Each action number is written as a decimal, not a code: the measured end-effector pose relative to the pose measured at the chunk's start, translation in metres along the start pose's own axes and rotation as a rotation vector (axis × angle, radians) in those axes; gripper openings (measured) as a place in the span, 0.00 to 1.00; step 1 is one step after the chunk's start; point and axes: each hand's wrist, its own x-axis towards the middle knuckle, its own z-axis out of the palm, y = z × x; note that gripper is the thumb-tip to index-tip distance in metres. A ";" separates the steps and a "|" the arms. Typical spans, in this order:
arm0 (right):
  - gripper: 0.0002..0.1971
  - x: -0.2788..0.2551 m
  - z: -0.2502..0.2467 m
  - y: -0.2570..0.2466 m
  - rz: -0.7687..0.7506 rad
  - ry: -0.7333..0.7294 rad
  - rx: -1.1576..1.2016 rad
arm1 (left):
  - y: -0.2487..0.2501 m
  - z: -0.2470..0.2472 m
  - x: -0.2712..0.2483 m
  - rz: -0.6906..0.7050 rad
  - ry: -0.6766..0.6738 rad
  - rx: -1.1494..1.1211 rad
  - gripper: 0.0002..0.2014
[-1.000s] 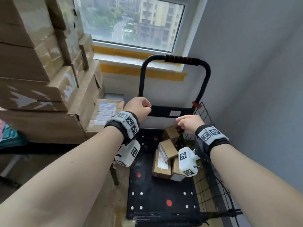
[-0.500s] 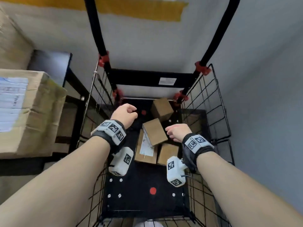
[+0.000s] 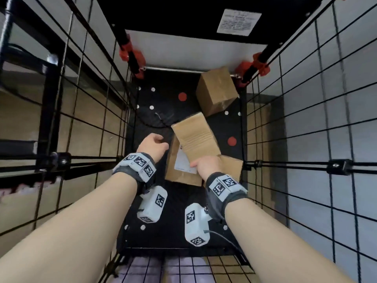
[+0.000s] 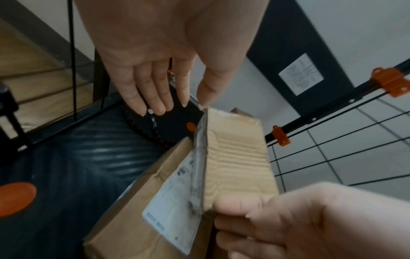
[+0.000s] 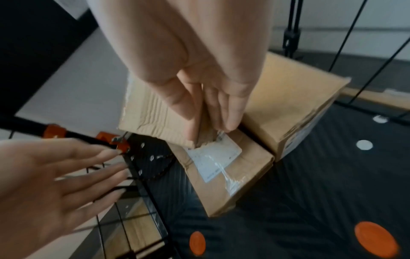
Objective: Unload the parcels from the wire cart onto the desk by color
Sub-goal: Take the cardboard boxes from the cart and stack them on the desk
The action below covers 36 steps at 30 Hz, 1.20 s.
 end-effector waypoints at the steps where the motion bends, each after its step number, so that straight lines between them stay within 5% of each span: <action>1: 0.16 0.000 -0.003 0.002 0.006 0.041 0.030 | -0.004 0.006 0.003 -0.019 -0.028 -0.009 0.23; 5: 0.11 -0.006 -0.016 -0.003 -0.022 0.072 0.089 | -0.010 0.025 0.007 -0.048 -0.136 -0.007 0.29; 8: 0.26 -0.018 -0.014 -0.006 -0.153 0.130 0.122 | -0.010 0.032 0.008 -0.057 -0.163 -0.004 0.32; 16: 0.13 -0.020 -0.029 -0.020 -0.214 0.347 0.127 | -0.010 0.026 0.006 -0.072 -0.180 -0.058 0.32; 21: 0.05 -0.001 -0.035 -0.032 0.058 0.142 -0.216 | -0.009 0.027 0.005 -0.080 -0.191 -0.075 0.32; 30: 0.23 0.011 -0.022 -0.020 0.181 -0.194 0.073 | 0.006 0.034 0.004 -0.114 -0.254 -0.124 0.22; 33: 0.20 0.008 -0.032 -0.021 0.163 -0.197 0.143 | 0.017 0.027 0.001 -0.097 -0.214 -0.128 0.24; 36: 0.06 -0.006 -0.045 -0.033 0.155 -0.190 0.184 | 0.031 0.014 -0.006 -0.096 -0.197 -0.160 0.25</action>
